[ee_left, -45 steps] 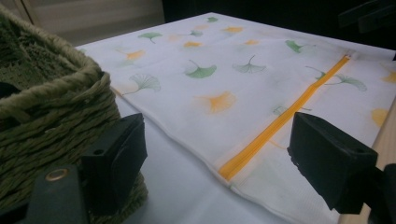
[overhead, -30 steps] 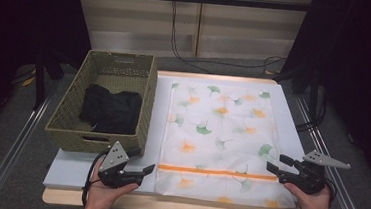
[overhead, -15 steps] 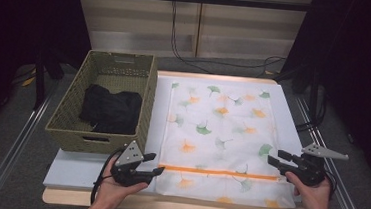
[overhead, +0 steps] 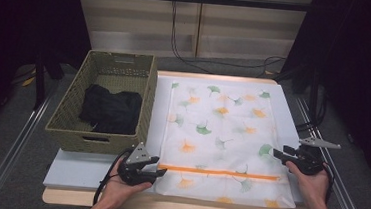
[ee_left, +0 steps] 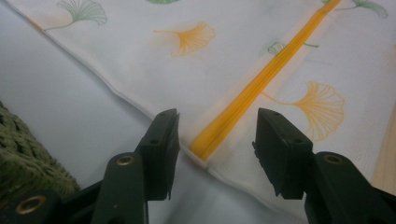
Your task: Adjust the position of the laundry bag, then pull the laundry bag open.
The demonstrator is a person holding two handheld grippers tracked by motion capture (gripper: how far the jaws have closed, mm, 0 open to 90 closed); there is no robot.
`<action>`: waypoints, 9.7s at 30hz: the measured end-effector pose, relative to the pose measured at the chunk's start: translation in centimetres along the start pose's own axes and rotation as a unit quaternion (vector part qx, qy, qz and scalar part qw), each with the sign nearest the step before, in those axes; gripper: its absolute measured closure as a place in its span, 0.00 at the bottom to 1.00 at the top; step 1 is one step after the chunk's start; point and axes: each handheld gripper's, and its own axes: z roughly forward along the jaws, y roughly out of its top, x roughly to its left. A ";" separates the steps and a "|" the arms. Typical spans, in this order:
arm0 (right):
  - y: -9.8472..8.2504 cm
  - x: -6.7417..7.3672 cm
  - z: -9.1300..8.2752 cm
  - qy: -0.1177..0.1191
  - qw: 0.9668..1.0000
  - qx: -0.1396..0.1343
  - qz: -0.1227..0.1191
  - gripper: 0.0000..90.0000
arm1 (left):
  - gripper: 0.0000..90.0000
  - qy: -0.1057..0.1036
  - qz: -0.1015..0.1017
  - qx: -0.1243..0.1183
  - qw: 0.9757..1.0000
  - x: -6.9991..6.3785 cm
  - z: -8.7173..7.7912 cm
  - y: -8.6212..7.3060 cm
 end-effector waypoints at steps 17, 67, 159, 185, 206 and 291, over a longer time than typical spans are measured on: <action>-0.7 0.0 1.4 0.001 0.999 0.034 -0.022 0.55 | 0.60 0.001 0.007 0.030 1.000 0.1 1.6 0.2; 2.6 2.7 3.6 0.044 0.999 0.022 -0.014 1.00 | 0.94 0.007 -0.030 0.036 0.999 2.6 -0.4 0.1; 7.1 2.5 9.3 -0.031 0.997 0.051 -0.046 1.00 | 0.75 0.009 -0.049 0.028 0.998 3.7 -1.6 -1.7; 3.7 3.3 2.8 0.065 0.997 -0.009 -0.036 0.44 | 0.41 0.000 -0.038 -0.030 0.999 1.8 -2.9 -0.6; -1.1 5.2 -2.6 0.098 0.995 -0.009 -0.004 0.46 | 0.31 -0.012 -0.039 -0.044 0.998 0.6 -2.3 0.4; 1.3 4.5 -2.7 0.114 0.993 -0.027 0.005 0.96 | 0.85 -0.150 0.035 -0.072 0.985 -6.9 9.3 10.6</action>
